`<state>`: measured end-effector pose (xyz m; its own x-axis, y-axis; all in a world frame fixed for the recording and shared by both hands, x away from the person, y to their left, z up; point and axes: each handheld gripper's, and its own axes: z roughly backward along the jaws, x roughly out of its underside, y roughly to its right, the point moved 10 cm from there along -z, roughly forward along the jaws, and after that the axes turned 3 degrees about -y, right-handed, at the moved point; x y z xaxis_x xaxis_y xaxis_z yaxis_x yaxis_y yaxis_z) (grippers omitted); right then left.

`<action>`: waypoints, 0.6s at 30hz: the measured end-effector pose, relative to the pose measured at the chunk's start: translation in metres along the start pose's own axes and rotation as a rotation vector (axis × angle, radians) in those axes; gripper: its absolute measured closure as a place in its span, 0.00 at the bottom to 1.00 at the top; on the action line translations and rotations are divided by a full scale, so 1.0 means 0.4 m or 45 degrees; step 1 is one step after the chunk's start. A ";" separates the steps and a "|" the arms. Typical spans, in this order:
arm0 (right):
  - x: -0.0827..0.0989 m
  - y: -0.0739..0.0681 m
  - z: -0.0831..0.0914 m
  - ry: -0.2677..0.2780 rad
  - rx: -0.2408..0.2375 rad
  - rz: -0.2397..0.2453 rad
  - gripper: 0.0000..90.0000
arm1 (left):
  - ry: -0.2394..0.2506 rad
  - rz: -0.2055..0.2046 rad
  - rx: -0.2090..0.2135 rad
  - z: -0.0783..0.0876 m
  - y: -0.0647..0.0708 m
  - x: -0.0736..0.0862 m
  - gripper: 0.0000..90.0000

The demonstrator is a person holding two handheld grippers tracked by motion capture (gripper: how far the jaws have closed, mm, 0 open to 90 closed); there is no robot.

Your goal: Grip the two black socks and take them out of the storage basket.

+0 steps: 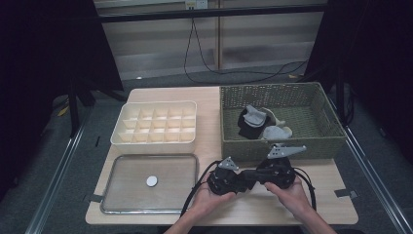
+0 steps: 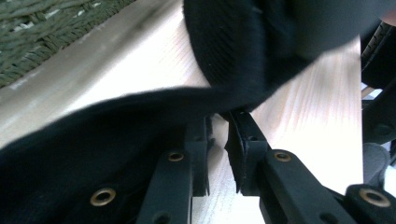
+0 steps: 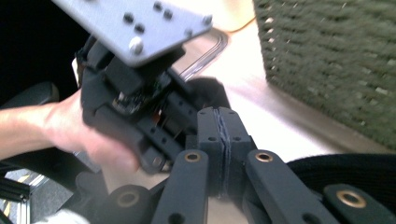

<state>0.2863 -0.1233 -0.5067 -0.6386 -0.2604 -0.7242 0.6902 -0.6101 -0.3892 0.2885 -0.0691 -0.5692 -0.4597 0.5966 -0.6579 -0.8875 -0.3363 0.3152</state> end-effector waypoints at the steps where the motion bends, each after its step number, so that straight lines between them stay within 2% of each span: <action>1: 0.007 -0.003 0.001 -0.005 0.000 -0.002 0.99 | -0.003 -0.011 -0.008 0.001 0.000 0.000 0.86; 5: 0.027 -0.008 0.007 -0.022 0.005 0.007 0.99 | -0.001 -0.018 -0.024 0.003 -0.006 0.000 0.86; 11: 0.070 -0.031 0.003 -0.063 -0.024 0.012 0.98 | 0.015 -0.023 -0.049 0.007 -0.017 -0.002 0.84; 14: 0.093 -0.031 -0.004 -0.091 -0.030 0.014 0.98 | -0.001 -0.041 -0.058 0.011 -0.020 0.002 0.83; 18: 0.119 -0.020 -0.008 -0.135 -0.013 0.002 0.98 | 0.015 -0.035 -0.066 0.016 -0.026 0.003 0.81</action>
<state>0.2514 -0.1285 -0.5399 -0.6694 -0.3398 -0.6606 0.6944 -0.6021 -0.3940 0.2970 -0.0603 -0.5688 -0.4348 0.5977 -0.6736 -0.8965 -0.3576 0.2614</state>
